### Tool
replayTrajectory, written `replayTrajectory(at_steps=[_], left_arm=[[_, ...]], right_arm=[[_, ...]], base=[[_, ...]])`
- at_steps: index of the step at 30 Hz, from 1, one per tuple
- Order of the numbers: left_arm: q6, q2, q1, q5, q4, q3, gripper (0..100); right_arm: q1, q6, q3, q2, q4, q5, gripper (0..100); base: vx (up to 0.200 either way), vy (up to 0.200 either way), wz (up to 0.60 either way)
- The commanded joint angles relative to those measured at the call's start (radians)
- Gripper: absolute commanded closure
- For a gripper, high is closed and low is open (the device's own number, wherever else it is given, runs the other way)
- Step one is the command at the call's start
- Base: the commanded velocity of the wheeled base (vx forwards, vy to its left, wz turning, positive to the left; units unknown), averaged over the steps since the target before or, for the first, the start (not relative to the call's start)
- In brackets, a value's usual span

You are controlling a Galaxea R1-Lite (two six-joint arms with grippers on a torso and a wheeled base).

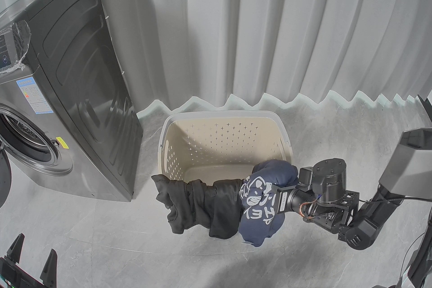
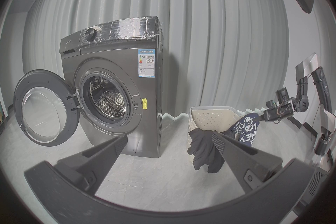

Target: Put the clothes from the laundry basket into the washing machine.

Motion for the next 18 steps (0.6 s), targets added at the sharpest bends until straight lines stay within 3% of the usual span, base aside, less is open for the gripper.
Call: replayTrajectory(at_steps=[1,11,15,18], left_arm=[[0.000,-0.012,0.000,0.000,0.000,0.015,0],[0.000,-0.012,0.000,0.000,0.000,0.015,0],[0.000,-0.012,0.000,-0.001,0.000,0.015,0],[0.000,-0.012,0.000,-0.001,0.000,0.015,0]], right_arm=[[0.028,0.000,0.030,-0.144,-0.004,-0.023,100],[0.006,-0.031,0.004,-0.293,-0.067,-0.022,100],[-0.012,-0.102,0.004,-0.313,-0.150,-0.012,100],[-0.014,-0.134,0.000,-0.354,-0.138,-0.012,100]], base=[[0.000,0.000,0.00],[0.000,0.000,0.00],[0.000,0.000,0.00],[0.000,0.000,0.00]])
